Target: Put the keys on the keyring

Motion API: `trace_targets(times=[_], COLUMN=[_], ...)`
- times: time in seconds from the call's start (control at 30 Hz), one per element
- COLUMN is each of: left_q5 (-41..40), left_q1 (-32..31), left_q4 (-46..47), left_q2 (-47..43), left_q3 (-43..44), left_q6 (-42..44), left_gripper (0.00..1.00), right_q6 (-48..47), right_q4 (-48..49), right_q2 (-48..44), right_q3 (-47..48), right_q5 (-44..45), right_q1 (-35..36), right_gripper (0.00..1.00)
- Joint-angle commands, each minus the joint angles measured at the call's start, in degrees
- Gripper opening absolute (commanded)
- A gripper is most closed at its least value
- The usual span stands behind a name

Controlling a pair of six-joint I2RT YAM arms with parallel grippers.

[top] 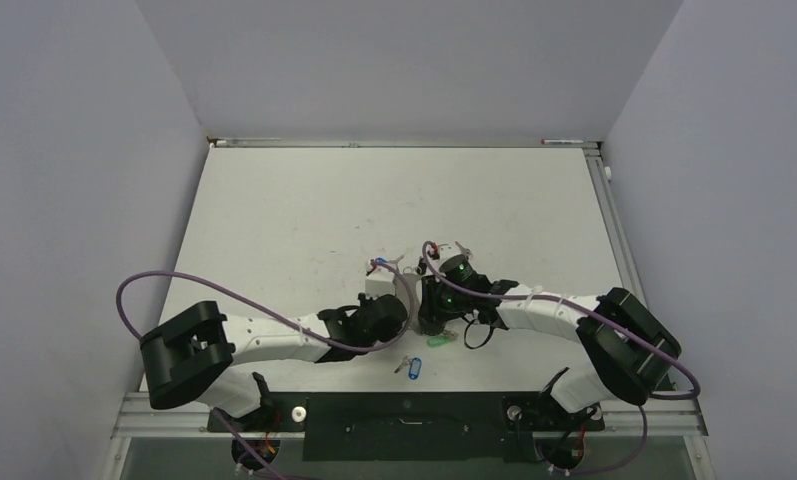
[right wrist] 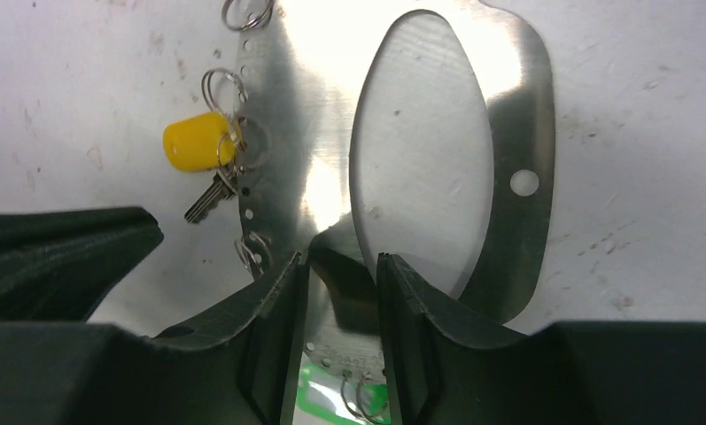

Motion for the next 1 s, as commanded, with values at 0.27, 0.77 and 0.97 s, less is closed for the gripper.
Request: trace_targets(times=[0.27,0.77,0.97], left_q5=[-1.93,-1.9,-2.21], left_q1=[1.63,4.29,4.6], left_q4=[-2.01,-9.62,-10.23], left_q2=[-14.36,-32.17,-35.02], left_q3=[-6.25,-11.19,-12.39], left_q6=[2.71,4.32,4.33], left_gripper=[0.07,0.2,0.21], right_q6=[-5.13,-10.49,-11.85], right_q4=[-6.23,-14.29,-17.5], right_q2=[-1.23,9.15,10.16], right_q3=[8.65,16.73,19.32], right_q5=[2.91,10.75,13.69], right_q1=[7.76,14.64,16.84], right_gripper=[0.49,0.49,0.47])
